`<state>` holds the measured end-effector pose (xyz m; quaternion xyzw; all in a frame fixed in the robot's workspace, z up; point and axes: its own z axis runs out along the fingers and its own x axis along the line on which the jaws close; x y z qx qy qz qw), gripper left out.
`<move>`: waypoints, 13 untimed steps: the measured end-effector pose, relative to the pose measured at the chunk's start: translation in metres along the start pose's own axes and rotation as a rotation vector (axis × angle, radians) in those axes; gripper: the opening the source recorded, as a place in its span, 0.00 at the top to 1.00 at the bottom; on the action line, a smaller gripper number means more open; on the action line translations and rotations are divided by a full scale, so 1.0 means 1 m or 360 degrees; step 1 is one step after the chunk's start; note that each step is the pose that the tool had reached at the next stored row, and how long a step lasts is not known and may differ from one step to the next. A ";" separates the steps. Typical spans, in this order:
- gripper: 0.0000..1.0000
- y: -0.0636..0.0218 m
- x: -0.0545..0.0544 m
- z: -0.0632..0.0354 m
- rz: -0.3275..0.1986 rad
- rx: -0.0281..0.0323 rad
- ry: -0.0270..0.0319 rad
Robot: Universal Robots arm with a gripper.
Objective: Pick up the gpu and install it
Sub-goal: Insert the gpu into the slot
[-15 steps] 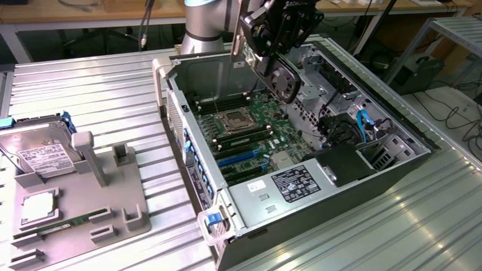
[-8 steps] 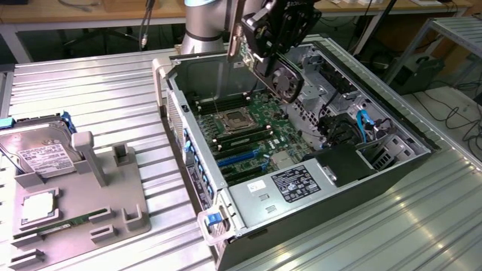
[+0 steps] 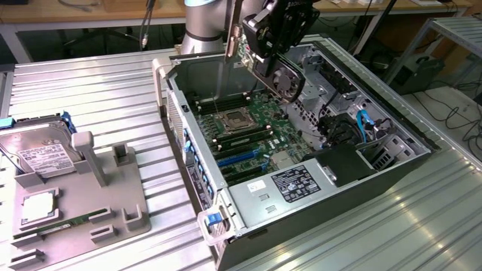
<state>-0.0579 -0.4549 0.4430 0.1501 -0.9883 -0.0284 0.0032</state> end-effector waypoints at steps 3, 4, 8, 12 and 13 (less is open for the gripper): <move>0.73 0.0000 0.000 0.0000 -0.0044 -0.00001 0.00026; 0.73 0.0000 0.000 0.0000 -0.0057 -0.00002 0.00032; 0.73 0.0000 0.000 0.0000 -0.0111 -0.00002 0.00063; 0.73 0.0000 0.000 0.0000 -0.0160 -0.00003 0.00092; 0.73 0.0000 0.000 0.0000 -0.0173 -0.00004 0.00099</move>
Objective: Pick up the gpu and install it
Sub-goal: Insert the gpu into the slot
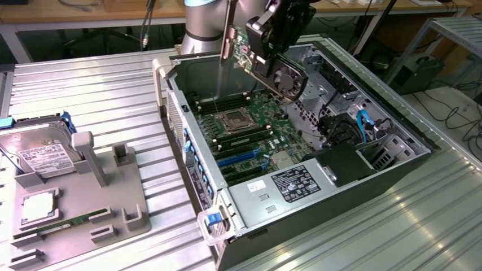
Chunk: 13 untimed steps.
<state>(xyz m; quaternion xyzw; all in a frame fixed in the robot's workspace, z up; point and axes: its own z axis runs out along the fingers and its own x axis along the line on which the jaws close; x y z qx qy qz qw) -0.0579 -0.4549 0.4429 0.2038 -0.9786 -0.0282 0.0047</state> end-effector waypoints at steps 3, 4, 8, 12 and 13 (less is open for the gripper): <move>0.73 0.0000 0.000 0.0000 -0.0037 0.00000 0.00021; 0.73 0.0000 0.000 0.0000 -0.0050 -0.00001 0.00029; 0.73 0.0000 0.000 0.0000 -0.0107 -0.00002 0.00061; 0.73 0.0000 0.000 0.0000 -0.0157 -0.00003 0.00090; 0.73 0.0000 0.000 0.0001 -0.0169 -0.00004 0.00096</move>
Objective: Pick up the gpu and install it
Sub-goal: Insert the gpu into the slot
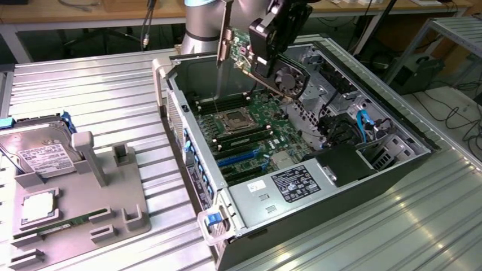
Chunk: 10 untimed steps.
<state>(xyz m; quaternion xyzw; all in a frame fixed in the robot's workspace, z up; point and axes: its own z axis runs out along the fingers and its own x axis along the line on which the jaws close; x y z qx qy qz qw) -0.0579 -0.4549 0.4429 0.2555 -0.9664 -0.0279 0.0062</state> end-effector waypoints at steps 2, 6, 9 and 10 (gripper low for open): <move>0.73 0.0000 0.000 0.0000 -0.0024 0.00000 0.00015; 0.73 0.0000 0.000 0.0000 -0.0082 -0.00002 0.00048; 0.73 0.0000 0.000 0.0000 -0.0122 -0.00001 0.00070; 0.73 0.0000 0.000 0.0001 -0.0137 -0.00003 0.00078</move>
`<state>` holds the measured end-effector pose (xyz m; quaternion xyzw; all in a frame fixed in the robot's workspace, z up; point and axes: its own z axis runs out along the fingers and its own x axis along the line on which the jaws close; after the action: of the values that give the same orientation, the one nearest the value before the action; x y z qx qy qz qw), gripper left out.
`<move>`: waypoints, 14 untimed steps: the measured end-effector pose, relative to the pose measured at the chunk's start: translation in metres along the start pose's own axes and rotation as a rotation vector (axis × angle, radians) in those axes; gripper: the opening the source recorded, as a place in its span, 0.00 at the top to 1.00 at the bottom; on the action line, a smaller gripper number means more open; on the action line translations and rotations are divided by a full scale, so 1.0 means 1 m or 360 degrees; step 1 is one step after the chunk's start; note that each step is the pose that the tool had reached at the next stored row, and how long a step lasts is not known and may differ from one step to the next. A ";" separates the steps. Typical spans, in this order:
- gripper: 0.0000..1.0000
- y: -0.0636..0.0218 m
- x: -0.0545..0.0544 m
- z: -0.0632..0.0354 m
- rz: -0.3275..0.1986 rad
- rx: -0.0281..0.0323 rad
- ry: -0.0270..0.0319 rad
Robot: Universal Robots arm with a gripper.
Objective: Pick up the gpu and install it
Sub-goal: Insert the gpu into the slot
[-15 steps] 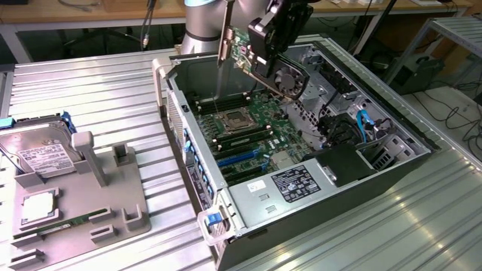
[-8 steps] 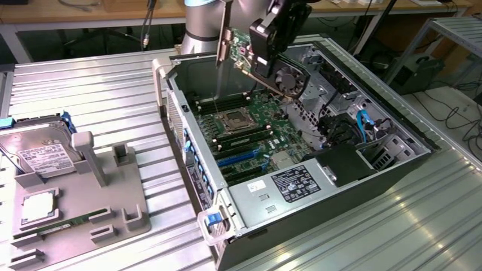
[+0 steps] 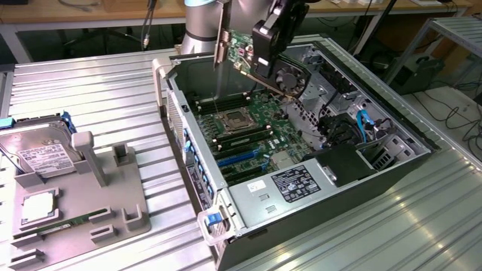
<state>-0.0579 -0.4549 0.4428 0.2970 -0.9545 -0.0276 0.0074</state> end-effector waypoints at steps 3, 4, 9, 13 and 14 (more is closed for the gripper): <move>0.73 0.0000 0.000 0.0001 -0.0052 0.00000 0.00031; 0.73 0.0000 0.000 0.0002 -0.0079 -0.00001 0.00046; 0.73 -0.0001 0.000 0.0011 -0.0248 -0.00005 0.00142; 0.73 -0.0001 0.000 0.0020 -0.0398 -0.00010 0.00230; 0.73 -0.0001 0.000 0.0022 -0.0430 -0.00011 0.00249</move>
<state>-0.0579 -0.4549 0.4406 0.4229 -0.9057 -0.0264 0.0112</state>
